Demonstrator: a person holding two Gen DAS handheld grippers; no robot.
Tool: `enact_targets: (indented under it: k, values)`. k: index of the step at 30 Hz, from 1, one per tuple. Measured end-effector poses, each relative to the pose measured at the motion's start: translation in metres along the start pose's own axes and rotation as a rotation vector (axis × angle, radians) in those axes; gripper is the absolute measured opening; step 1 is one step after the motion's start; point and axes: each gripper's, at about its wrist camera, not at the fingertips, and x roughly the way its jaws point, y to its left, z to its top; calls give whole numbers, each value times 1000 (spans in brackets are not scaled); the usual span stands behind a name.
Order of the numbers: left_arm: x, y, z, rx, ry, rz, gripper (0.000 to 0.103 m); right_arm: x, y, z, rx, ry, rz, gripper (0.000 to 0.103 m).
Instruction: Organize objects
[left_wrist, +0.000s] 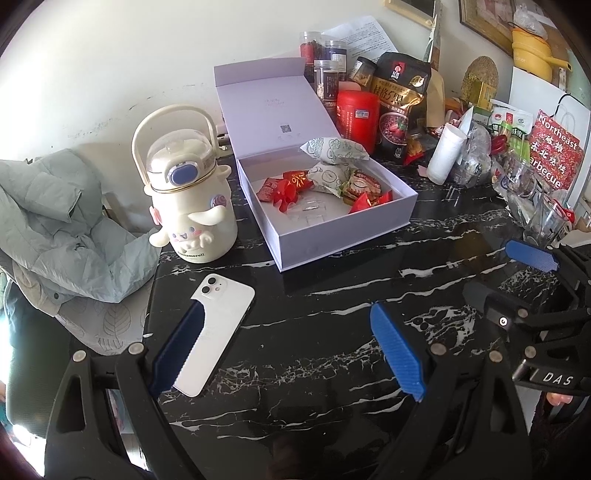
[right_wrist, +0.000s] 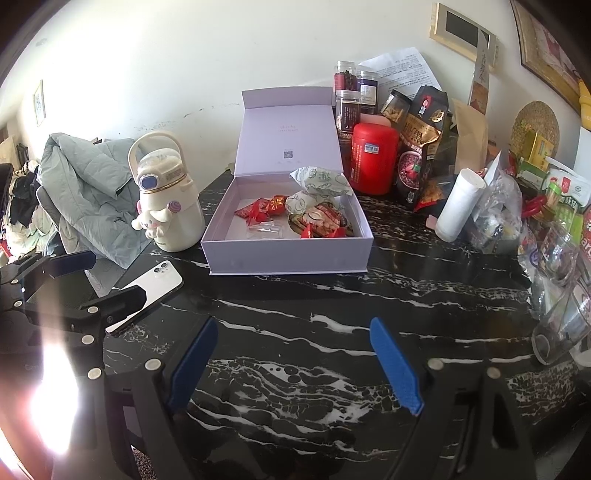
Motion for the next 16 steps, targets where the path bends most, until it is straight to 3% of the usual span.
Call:
enact_targets:
  k: [16]
  values:
    - [5,2,2,-5,-5,-6,92,10,4,4,-12,9,-4,86]
